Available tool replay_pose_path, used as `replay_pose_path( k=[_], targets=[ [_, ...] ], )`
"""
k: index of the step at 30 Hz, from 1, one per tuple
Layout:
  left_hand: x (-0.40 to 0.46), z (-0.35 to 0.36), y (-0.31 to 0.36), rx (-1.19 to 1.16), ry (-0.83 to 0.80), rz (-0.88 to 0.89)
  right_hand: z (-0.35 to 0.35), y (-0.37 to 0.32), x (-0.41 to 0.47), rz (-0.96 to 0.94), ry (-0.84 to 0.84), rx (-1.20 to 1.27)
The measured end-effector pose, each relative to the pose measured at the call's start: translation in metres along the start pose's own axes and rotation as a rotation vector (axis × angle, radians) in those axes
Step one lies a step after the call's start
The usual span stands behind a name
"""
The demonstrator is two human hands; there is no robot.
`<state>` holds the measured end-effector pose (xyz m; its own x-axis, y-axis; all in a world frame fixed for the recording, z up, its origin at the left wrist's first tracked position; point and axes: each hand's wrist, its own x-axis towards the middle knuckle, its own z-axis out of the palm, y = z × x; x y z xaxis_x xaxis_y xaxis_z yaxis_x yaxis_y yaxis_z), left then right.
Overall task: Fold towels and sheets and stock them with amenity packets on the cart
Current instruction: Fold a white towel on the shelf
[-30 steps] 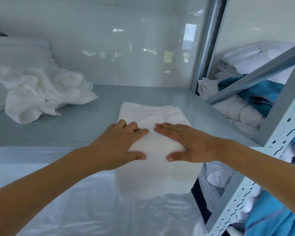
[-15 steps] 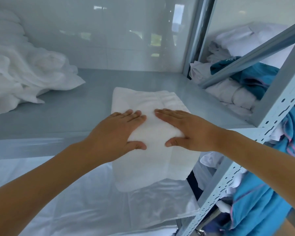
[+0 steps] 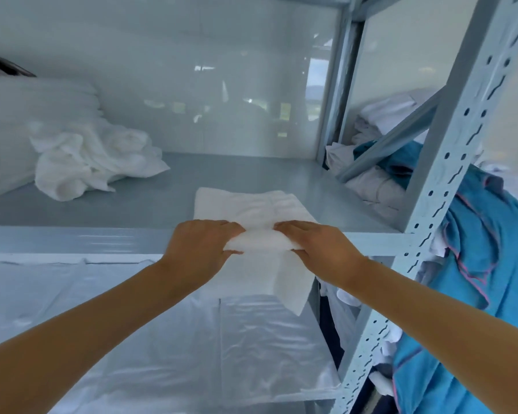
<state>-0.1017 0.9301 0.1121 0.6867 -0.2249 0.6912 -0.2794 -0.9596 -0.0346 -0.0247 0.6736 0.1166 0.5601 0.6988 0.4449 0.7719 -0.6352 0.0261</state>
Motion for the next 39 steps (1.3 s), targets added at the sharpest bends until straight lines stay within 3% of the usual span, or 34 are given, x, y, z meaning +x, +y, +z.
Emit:
replay_pose_path(
  k=[11, 18, 24, 30, 39],
  targets=[
    [-0.070, -0.014, 0.132, -0.051, -0.083, -0.060, -0.029, 0.015, -0.143, -0.105, -0.140, 0.022],
    [-0.062, -0.043, 0.158, -0.063, -0.075, -0.074, -0.068, 0.015, -0.159, -0.135, -0.031, 0.028],
    [-0.033, -0.054, 0.136, -0.060, -0.043, -0.077, -0.082, 0.028, -0.119, -0.155, 0.060, 0.041],
    [0.003, -0.044, 0.071, -0.122, -0.073, -0.155, -0.072, 0.053, -0.047, -0.122, 0.139, -0.003],
    [0.074, 0.010, -0.029, -0.116, -0.114, -0.204, -0.035, 0.080, 0.060, -0.042, 0.122, -0.161]
  ],
)
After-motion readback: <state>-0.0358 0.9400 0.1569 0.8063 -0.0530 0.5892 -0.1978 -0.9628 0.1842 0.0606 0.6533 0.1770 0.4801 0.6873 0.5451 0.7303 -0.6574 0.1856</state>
